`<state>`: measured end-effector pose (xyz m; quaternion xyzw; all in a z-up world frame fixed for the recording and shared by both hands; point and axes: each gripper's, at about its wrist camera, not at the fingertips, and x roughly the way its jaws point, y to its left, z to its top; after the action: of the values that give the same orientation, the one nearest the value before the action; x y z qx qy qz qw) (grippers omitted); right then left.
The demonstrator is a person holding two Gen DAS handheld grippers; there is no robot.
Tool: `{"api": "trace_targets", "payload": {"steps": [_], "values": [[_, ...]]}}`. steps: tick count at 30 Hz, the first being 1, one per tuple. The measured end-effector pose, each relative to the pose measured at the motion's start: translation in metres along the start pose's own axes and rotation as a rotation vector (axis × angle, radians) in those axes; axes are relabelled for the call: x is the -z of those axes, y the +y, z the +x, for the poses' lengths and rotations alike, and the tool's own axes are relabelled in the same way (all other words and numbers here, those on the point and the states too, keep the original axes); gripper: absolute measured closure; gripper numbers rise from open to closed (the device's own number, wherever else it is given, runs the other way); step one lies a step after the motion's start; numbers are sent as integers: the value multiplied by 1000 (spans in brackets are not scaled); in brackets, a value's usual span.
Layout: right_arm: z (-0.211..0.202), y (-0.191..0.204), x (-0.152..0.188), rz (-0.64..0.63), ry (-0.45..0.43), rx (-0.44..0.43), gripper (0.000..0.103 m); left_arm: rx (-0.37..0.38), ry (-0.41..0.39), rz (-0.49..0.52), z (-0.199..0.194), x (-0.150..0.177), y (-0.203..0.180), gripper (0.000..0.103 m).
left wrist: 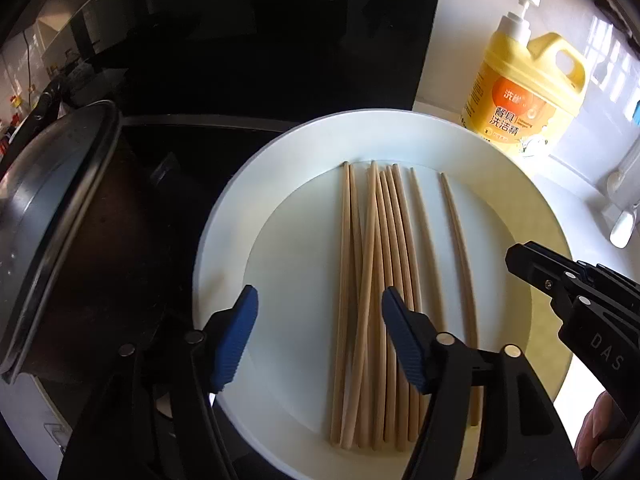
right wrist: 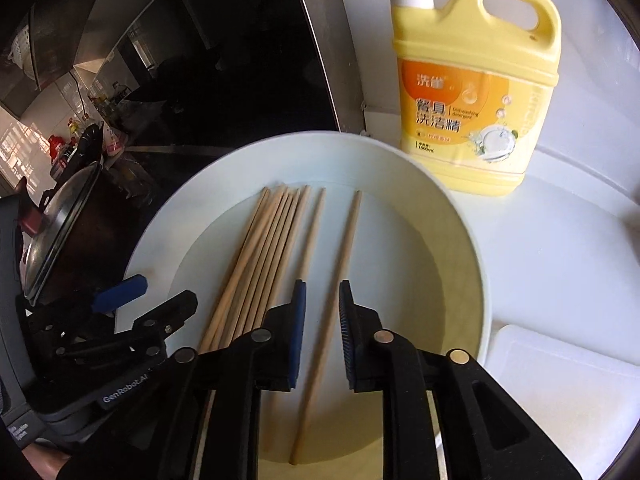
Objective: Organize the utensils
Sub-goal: 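Open both grippers to release the chopsticks into the basin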
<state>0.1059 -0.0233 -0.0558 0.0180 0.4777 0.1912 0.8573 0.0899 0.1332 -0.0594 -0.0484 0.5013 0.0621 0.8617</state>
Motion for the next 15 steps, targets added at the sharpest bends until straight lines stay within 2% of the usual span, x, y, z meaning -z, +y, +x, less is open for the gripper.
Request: {"api": "trace_targets", "payload": {"steps": [2,3,6,8,11,15], "values": [[-6,0,0,-2,-9,2,72,-14,3,-12,-5,0,1,31],[-8,-1,0,-2,-14,2,71,-21,4,-16,-7,0,1,27],[-16,0,1,-4,-20,8,65,-38,2,-22,-16,1,2,23],[-22,3,1,-7,-27,19,57,-52,1,-21,-21,2,3,19],[-29,5,1,-13,-28,31,55,-60,-6,-20,-31,4,2,16],[-40,8,3,-21,-35,44,47,-59,-13,-23,-44,7,1,12]]}}
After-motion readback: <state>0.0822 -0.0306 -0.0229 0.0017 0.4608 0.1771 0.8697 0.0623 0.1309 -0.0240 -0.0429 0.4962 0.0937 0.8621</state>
